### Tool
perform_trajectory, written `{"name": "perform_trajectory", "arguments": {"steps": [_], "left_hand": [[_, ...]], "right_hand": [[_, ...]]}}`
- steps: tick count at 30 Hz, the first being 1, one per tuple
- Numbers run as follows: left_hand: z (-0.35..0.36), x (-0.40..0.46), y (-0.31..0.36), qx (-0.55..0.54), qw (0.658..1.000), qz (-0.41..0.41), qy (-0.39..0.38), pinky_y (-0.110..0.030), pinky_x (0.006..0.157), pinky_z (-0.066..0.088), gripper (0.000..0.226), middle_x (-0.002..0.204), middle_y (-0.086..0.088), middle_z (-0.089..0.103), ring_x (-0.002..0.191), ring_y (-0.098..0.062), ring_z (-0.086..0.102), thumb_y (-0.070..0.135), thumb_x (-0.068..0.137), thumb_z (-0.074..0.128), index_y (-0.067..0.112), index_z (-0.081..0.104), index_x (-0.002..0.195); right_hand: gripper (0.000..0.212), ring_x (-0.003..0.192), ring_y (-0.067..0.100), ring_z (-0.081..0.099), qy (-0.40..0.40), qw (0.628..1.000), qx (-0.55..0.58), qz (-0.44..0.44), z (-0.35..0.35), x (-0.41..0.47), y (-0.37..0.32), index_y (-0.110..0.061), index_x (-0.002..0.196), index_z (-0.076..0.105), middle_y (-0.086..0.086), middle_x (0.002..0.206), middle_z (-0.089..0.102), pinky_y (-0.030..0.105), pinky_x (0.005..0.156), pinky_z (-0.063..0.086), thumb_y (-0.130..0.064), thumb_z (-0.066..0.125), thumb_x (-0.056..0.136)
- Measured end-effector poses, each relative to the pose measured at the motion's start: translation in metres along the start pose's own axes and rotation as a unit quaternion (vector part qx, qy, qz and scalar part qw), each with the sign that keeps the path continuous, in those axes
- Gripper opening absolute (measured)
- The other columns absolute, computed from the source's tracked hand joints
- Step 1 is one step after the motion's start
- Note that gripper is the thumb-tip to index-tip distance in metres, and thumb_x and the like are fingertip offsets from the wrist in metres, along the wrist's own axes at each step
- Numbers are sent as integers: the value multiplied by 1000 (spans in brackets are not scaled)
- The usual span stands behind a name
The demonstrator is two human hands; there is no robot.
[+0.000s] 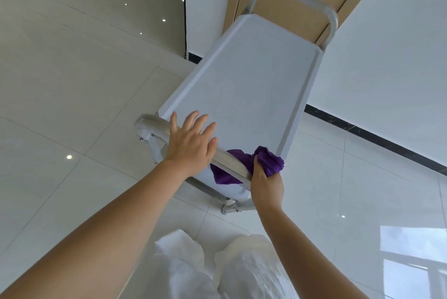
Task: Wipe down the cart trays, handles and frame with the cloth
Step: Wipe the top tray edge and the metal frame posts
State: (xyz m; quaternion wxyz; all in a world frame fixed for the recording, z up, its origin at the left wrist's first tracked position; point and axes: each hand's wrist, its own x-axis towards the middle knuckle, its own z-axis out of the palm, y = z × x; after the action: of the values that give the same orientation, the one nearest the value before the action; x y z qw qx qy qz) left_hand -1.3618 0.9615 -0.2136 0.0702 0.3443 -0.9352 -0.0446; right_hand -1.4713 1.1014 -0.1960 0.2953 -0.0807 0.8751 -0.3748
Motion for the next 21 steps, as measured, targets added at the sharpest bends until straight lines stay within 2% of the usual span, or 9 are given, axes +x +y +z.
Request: {"name": "perform_trajectory", "arguments": {"steps": [3,5,10,13,15,16,18,21], "left_hand": [[-4,2,0,-25,998,-45,-21,-65,103,16,62,133,-10,53,132,-30,38,36,88,13,12,57,124],[-3,2,0,-36,997,-66,-11,-61,107,10,68,139,-10,47,137,-29,28,37,87,6,11,52,130],[1,2,-3,-86,993,-77,16,-53,111,14,66,140,-14,44,139,-33,24,35,88,9,4,49,131],[0,-4,-6,-145,983,-106,46,-46,113,13,67,145,-16,38,141,-34,19,37,89,10,0,43,134],[1,-13,-5,-190,969,-143,62,-45,114,13,67,150,-17,29,142,-33,14,39,90,12,0,35,139],[3,-20,-3,-207,963,-160,67,-45,115,13,68,152,-17,25,143,-32,12,40,91,12,0,31,142],[7,-34,-1,-238,949,-194,72,-44,116,12,69,153,-18,18,143,-31,10,41,91,14,-1,24,144],[12,-49,0,-280,919,-264,90,-40,114,12,74,153,-21,14,142,-33,12,46,91,20,-4,14,145]], "right_hand": [[38,76,21,51,-1,999,9,32,11,-7,-7,-13,79,53,0,73,56,34,77,39,-45,40,94],[36,81,22,51,-6,999,10,49,19,-12,-13,-19,77,52,-2,76,56,35,85,40,-46,37,94],[34,91,24,54,-3,996,54,76,45,-23,-29,-29,69,47,-6,73,55,43,102,35,-48,34,94],[26,105,25,53,-22,980,161,117,63,-28,-43,-35,75,52,-10,80,56,46,106,32,-50,40,92],[19,107,20,52,-50,950,263,158,71,-32,-53,-38,82,55,-10,91,60,39,101,35,-52,45,90],[18,104,17,55,-71,933,310,172,74,-34,-59,-38,87,58,-9,96,63,34,94,39,-52,47,90],[27,95,15,62,-113,900,373,192,84,-37,-72,-31,99,64,-5,99,68,29,80,46,-52,51,89],[31,90,14,62,-139,887,387,211,98,-32,-90,-26,96,64,-4,96,66,30,84,49,-54,53,87]]}}
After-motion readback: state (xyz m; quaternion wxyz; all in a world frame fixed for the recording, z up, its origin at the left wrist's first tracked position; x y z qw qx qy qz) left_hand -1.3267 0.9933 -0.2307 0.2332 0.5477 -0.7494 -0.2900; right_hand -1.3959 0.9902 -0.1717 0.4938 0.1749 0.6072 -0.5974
